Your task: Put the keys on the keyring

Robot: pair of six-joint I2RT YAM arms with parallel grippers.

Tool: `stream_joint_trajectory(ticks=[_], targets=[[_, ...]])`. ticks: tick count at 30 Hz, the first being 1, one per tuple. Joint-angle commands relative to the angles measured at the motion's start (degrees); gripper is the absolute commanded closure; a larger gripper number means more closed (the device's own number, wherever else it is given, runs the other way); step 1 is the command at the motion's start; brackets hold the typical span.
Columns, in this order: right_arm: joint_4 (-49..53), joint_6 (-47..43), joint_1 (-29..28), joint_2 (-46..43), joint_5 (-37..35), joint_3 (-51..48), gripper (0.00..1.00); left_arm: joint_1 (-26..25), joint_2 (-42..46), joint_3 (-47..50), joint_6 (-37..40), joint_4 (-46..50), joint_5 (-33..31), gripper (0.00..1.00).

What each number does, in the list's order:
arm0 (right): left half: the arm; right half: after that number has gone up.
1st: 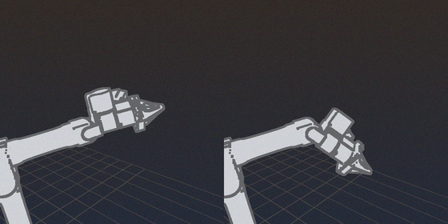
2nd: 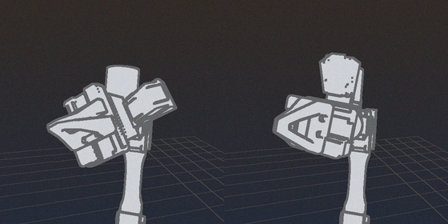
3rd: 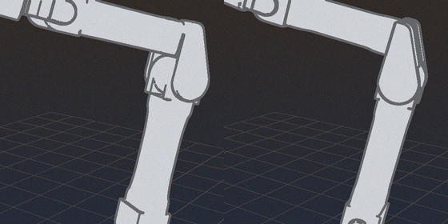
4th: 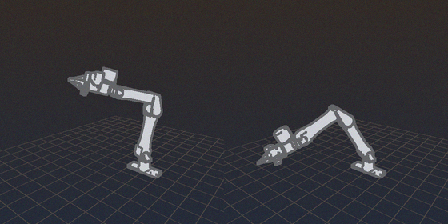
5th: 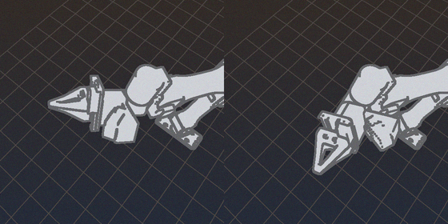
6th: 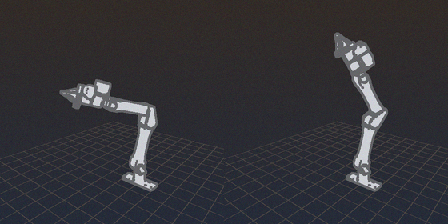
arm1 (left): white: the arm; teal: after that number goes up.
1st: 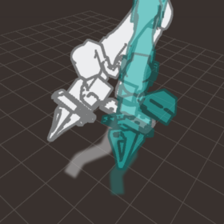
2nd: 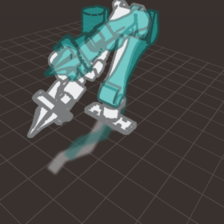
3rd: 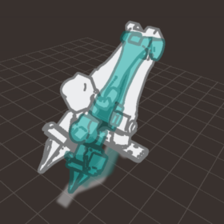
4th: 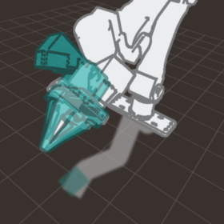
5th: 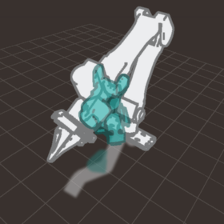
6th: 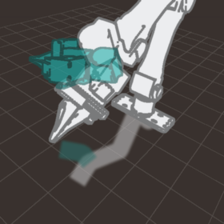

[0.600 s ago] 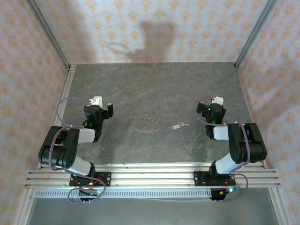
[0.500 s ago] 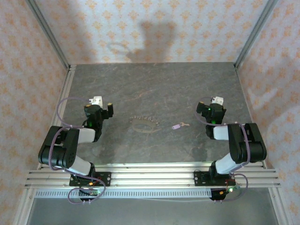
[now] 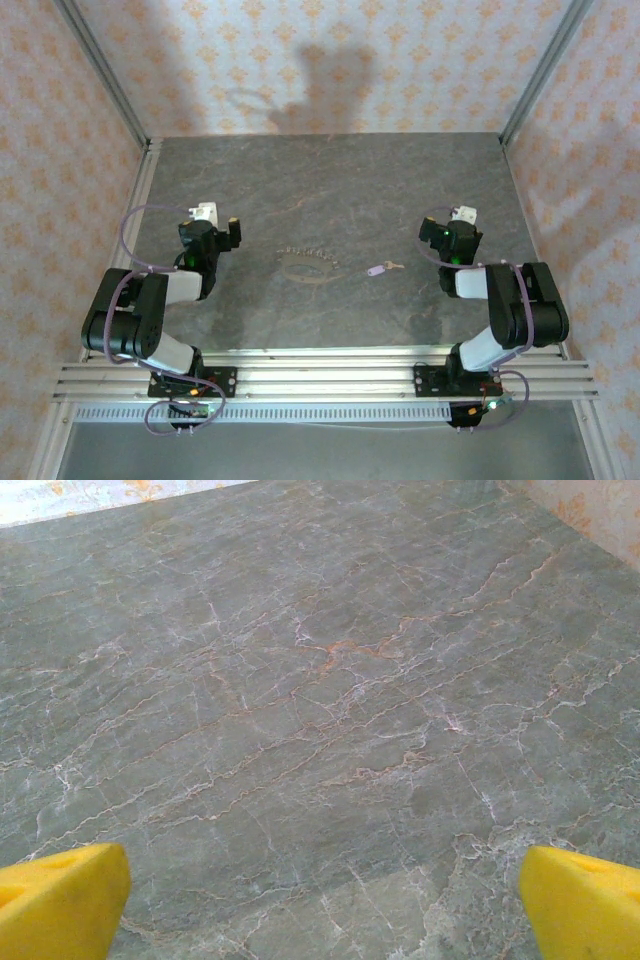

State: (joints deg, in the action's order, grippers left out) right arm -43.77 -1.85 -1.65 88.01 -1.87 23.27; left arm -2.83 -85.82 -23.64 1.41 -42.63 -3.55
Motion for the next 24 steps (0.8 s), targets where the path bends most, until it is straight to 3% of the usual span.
stream_joint_trajectory(ticks=[1,12,14,17,24], targets=[[0.23,-0.82,0.33,-0.32,0.37,1.53,0.01,0.85,-0.22,-1.59,-0.74,1.45,0.37,0.0],[-0.59,-0.8,0.42,-0.81,0.33,0.9,0.01,0.99,-0.09,-1.26,-0.64,0.91,0.74,0.0],[0.05,0.16,0.33,-2.75,-1.93,0.47,0.01,0.9,1.21,-2.49,-0.28,4.4,1.26,0.03],[8.45,0.72,0.26,-10.83,-4.29,1.85,0.01,0.98,4.93,-9.96,-0.34,19.49,1.65,0.03],[39.38,16.3,0.33,-19.33,-5.33,16.14,0.0,0.86,7.92,-20.38,-3.15,37.26,3.36,0.04]])
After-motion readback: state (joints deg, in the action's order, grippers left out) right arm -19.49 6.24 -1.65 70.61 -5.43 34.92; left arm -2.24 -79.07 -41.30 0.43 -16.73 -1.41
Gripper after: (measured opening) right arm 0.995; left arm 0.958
